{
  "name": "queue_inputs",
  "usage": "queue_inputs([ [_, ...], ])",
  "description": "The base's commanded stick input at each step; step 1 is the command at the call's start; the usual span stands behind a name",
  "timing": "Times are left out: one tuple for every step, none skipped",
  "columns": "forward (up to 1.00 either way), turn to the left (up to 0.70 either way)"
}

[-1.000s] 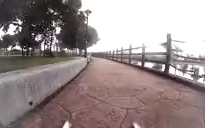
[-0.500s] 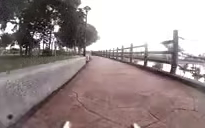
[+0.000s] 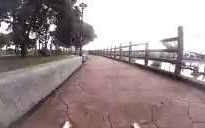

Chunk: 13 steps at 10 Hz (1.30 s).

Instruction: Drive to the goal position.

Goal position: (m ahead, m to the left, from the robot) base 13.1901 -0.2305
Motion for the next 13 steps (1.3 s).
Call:
queue_inputs([
  [0.70,0.00],
  [0.70,0.00],
  [0.70,0.00],
  [0.70,0.00],
  [0.70,0.00],
  [0.70,0.00],
  [0.70,0.00],
  [0.70,0.00],
  [0.70,0.00],
  [0.70,0.00],
  [0.70,0.01],
  [0.70,0.03],
  [0.70,0.19],
])
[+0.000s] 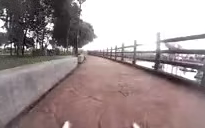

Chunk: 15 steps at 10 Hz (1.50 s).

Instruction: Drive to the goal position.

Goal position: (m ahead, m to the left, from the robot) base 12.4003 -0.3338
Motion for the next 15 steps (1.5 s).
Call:
queue_inputs([
  [0.70,0.34],
  [0.70,0.30],
  [0.70,0.20],
  [0.70,0.03],
  [0.70,0.00],
  [0.70,0.00],
  [0.70,0.00],
  [0.70,0.00],
  [0.70,0.00],
  [0.70,0.00],
  [0.70,0.00],
  [0.70,0.00],
  [0.70,0.00],
  [0.70,0.00],
  [0.70,0.00],
])
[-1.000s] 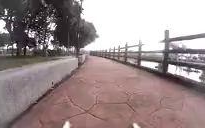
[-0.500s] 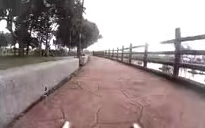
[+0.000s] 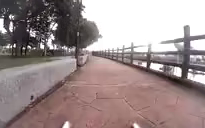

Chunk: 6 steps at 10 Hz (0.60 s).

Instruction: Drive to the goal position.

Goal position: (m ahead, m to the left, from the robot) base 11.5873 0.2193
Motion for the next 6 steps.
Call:
queue_inputs([
  [0.70,0.00],
  [0.70,0.00],
  [0.70,0.00],
  [0.70,0.00],
  [0.70,0.00],
  [0.70,0.00],
])
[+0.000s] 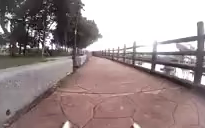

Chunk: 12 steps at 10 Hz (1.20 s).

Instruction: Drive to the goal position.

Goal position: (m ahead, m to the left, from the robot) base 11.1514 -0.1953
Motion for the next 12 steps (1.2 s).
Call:
queue_inputs([
  [0.70,0.00],
  [0.70,0.00],
  [0.70,0.00],
  [0.70,0.00],
  [0.70,0.00],
  [0.70,0.00],
  [0.70,0.00],
  [0.70,0.00],
  [0.70,0.00],
  [0.70,0.00],
  [0.70,0.00],
  [0.70,0.00],
])
